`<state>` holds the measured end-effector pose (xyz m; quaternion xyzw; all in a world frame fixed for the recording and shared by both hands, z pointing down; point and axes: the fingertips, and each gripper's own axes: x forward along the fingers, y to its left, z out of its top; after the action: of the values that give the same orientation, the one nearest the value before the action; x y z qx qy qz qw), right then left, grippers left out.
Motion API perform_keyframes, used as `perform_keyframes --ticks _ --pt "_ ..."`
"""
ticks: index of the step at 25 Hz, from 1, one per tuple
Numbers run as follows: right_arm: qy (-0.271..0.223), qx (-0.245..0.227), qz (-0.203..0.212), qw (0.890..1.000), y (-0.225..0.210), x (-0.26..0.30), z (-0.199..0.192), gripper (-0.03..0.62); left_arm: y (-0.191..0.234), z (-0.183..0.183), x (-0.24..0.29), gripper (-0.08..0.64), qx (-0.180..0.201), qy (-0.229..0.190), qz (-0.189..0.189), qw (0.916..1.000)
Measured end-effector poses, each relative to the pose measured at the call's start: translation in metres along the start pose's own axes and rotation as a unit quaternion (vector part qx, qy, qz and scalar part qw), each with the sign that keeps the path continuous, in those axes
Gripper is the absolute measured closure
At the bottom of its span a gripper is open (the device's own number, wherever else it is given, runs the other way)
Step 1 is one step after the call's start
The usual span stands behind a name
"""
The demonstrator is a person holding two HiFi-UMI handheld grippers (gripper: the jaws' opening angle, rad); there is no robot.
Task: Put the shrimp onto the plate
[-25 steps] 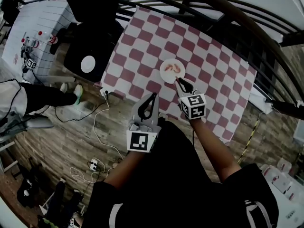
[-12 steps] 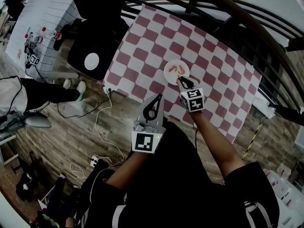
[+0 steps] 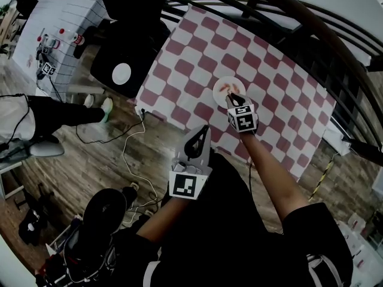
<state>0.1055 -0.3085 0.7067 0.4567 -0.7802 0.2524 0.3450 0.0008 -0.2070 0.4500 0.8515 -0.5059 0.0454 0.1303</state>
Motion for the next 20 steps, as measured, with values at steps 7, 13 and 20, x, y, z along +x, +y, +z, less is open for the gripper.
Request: perform_keyframes --ticks 7,13,20 --pt "0.029 -0.009 0.008 1.000 0.001 0.027 -0.015 0.531 0.014 -0.006 -0.011 0.552 -0.002 0.008 0.021 0.9997" --pt "0.053 -0.014 0.006 0.998 0.003 0.043 -0.027 0.529 0.022 -0.015 -0.018 0.552 -0.002 0.017 0.030 0.9994" --pt "0.061 -0.012 0.001 0.998 -0.003 0.052 -0.035 0.528 0.024 -0.021 -0.024 0.552 -0.001 0.023 0.034 0.9992"
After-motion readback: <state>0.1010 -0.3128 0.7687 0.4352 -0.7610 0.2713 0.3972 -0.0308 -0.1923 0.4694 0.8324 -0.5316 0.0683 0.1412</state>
